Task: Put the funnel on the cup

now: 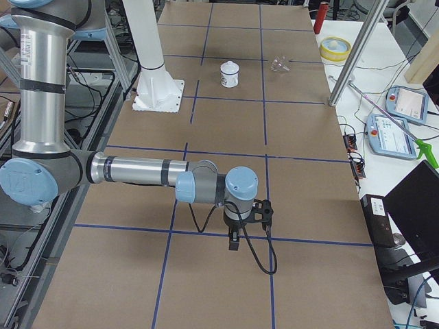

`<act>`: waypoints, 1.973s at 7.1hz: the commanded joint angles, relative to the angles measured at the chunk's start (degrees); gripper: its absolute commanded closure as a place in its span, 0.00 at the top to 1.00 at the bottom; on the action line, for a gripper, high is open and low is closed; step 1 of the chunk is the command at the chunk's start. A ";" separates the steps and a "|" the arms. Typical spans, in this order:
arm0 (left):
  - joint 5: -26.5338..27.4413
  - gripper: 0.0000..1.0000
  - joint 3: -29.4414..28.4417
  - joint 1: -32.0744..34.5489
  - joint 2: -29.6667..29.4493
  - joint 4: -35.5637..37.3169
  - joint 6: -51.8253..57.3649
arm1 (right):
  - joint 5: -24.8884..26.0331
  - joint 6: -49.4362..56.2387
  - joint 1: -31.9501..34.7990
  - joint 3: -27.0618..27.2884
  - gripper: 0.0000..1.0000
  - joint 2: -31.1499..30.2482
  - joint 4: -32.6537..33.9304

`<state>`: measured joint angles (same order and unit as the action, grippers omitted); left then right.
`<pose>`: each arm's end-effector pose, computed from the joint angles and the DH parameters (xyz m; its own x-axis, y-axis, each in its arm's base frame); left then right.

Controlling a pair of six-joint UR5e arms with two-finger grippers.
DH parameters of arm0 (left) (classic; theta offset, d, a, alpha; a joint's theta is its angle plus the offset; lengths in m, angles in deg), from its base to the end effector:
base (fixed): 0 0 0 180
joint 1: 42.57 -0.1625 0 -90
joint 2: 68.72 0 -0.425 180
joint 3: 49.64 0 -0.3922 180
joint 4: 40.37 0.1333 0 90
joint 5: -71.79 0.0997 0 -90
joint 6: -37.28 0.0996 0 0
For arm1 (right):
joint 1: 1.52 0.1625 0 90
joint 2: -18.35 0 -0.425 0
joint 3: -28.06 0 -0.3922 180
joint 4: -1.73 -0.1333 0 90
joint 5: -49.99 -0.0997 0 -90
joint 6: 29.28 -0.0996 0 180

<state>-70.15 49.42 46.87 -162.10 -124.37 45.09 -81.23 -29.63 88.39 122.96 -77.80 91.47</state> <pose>-0.0499 -0.5145 0.5521 0.6086 0.2285 -0.7599 -0.0933 0.9716 0.2174 0.0670 -0.4451 0.6702 0.7522 0.0163 0.6587 -0.0030 0.9998 -0.0213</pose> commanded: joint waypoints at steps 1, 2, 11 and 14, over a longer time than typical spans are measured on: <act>-0.28 1.00 0.35 -2.60 -10.37 -0.64 -0.08 | 0.00 0.00 0.00 0.02 1.00 0.00 0.00; 2.43 1.00 -0.44 -2.61 -15.11 -0.64 0.18 | 0.00 0.00 0.00 0.02 1.00 0.00 0.00; 16.17 1.00 11.24 -39.82 -19.63 -19.63 -73.91 | 0.00 0.00 0.00 0.02 1.00 0.00 0.00; 29.77 1.00 11.24 -53.02 -28.50 -3.41 -83.46 | 0.00 0.00 0.00 0.02 1.00 0.00 0.00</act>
<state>-45.06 60.70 -1.11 -187.56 -133.91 -34.74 -81.23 -29.63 88.39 122.98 -77.81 91.47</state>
